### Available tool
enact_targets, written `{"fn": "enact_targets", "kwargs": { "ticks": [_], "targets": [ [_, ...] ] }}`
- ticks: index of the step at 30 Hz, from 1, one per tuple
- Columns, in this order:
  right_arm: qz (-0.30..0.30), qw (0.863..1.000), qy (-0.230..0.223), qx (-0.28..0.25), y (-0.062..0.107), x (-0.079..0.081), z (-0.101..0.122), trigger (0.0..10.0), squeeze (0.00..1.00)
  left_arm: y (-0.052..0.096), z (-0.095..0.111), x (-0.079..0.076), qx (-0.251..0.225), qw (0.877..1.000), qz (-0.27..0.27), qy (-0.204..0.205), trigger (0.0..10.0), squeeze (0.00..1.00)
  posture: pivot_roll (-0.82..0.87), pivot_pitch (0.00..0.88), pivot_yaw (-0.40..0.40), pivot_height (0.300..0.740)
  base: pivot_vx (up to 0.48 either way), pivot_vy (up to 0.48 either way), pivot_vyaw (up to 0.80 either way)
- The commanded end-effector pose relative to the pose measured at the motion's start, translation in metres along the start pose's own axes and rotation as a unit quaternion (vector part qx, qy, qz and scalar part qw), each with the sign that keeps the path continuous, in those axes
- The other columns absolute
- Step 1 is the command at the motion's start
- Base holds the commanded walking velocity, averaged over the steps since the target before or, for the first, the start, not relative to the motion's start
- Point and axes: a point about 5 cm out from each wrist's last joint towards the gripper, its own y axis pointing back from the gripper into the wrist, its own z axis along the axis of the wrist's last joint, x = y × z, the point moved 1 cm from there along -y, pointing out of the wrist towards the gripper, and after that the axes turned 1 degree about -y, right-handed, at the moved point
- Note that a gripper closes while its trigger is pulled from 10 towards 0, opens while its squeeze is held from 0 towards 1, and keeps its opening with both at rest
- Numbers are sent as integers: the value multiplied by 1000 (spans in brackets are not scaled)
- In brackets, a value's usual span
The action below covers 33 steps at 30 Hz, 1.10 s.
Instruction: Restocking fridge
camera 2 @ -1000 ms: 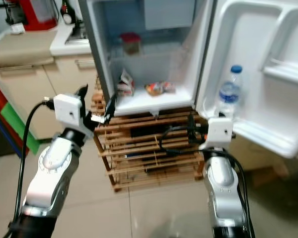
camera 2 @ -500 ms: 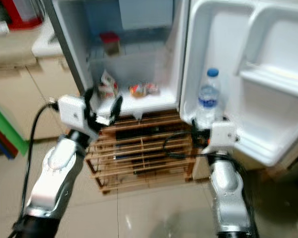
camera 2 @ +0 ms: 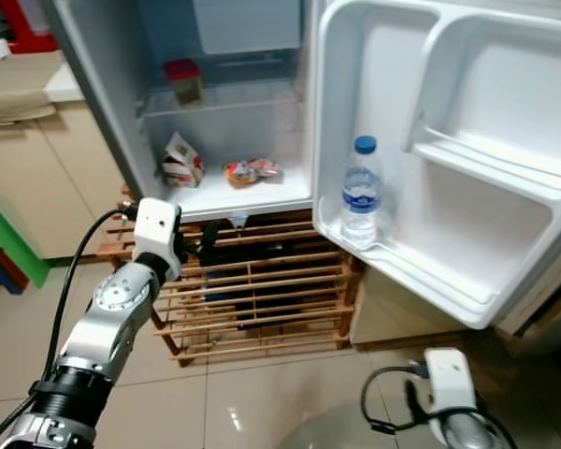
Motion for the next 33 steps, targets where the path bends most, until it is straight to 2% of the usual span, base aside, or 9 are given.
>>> {"fn": "enact_targets", "kwargs": {
  "ticks": [1,8,14,16,17,19,24,25,33],
  "targets": [
    [-63,998,-11,11,-3,-27,-3,10000,0,1,-4,-6,3,1000,-24,-2,10000,0,-176,0,80,740,0,-480,0],
    [-230,971,-50,41,3,-116,-7,10000,0,17,-40,-22,54,996,-75,19,10000,0,-171,0,76,740,0,-480,0],
    [-286,956,-58,19,8,-145,10,10000,0,20,-51,-25,90,990,-98,42,10000,0,-167,0,73,740,0,-320,0],
    [-311,948,-61,-1,11,-155,22,10000,0,25,-72,-26,167,977,-115,59,10000,0,-166,0,74,740,0,0,0],
    [-311,948,-61,-1,11,-155,22,10000,0,25,-72,-26,167,977,-115,59,10000,0,-166,0,74,740,0,0,0],
    [-346,935,-60,-48,15,-169,49,10000,0,32,-99,-15,261,954,-98,110,10000,0,-165,0,76,740,0,0,0],
    [-357,925,-70,-113,17,-174,87,10000,0,35,-116,8,303,939,-44,159,10000,0,-168,0,79,740,0,0,0],
    [-351,920,-75,-158,18,-170,114,10000,0,43,-130,18,334,927,-21,169,10000,0,-168,0,79,740,0,0,0],
    [-311,905,-44,-288,22,-140,198,10000,0,71,-163,34,415,900,26,130,10000,0,-173,0,82,740,0,0,0]
  ]
}}
